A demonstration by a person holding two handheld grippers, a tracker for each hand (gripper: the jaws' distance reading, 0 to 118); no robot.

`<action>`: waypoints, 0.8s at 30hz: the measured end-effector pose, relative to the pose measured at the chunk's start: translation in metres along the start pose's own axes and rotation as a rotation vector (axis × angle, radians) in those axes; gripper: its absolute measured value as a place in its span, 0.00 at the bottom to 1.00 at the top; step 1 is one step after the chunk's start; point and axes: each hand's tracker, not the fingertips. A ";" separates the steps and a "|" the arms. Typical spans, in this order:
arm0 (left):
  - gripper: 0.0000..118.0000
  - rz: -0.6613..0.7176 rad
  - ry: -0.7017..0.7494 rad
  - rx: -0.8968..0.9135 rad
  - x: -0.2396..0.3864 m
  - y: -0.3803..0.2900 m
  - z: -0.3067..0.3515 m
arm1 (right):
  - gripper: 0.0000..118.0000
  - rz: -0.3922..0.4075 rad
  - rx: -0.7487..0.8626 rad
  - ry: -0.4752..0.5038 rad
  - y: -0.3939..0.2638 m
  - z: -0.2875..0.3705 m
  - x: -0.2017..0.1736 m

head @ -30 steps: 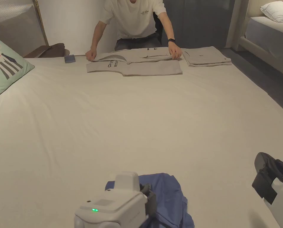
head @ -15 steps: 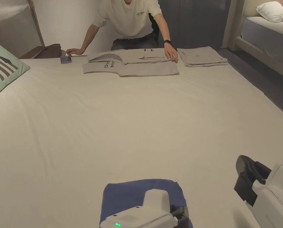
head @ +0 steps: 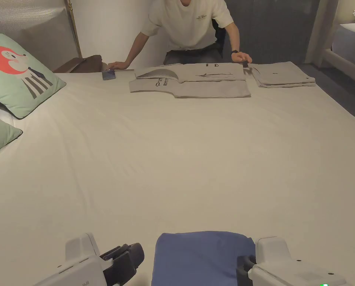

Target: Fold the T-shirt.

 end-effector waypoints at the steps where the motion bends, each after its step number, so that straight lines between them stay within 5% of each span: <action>1: 0.01 0.025 -0.005 -0.021 -0.005 -0.002 0.000 | 0.00 0.001 -0.020 -0.005 -0.001 -0.004 0.001; 4: 0.06 0.086 -0.055 -0.099 -0.022 -0.002 -0.010 | 0.00 -0.017 -0.049 0.006 -0.001 -0.013 0.008; 8: 0.93 0.194 -0.135 -0.208 -0.039 0.001 -0.038 | 0.00 0.004 -0.075 0.012 0.004 -0.016 0.014; 13: 0.93 0.358 -0.341 -0.372 -0.058 0.004 -0.079 | 0.00 -0.020 -0.091 0.032 0.004 -0.021 0.021; 17: 0.89 0.357 -0.397 -0.436 -0.059 0.000 -0.105 | 0.00 -0.042 -0.091 0.040 0.002 -0.018 0.017; 18: 0.80 0.362 -0.408 -0.427 -0.058 0.000 -0.109 | 0.00 -0.047 -0.091 0.039 0.002 -0.016 0.017; 20: 0.42 0.404 -0.389 -0.430 -0.060 0.002 -0.117 | 0.00 -0.050 -0.090 0.038 0.002 -0.015 0.016; 21: 0.30 0.410 -0.302 -0.431 -0.043 -0.004 -0.112 | 0.00 -0.049 -0.088 0.036 0.002 -0.013 0.016; 24: 0.27 0.363 -0.291 -0.433 -0.040 -0.008 -0.106 | 0.00 -0.084 -0.078 0.058 0.005 -0.007 0.018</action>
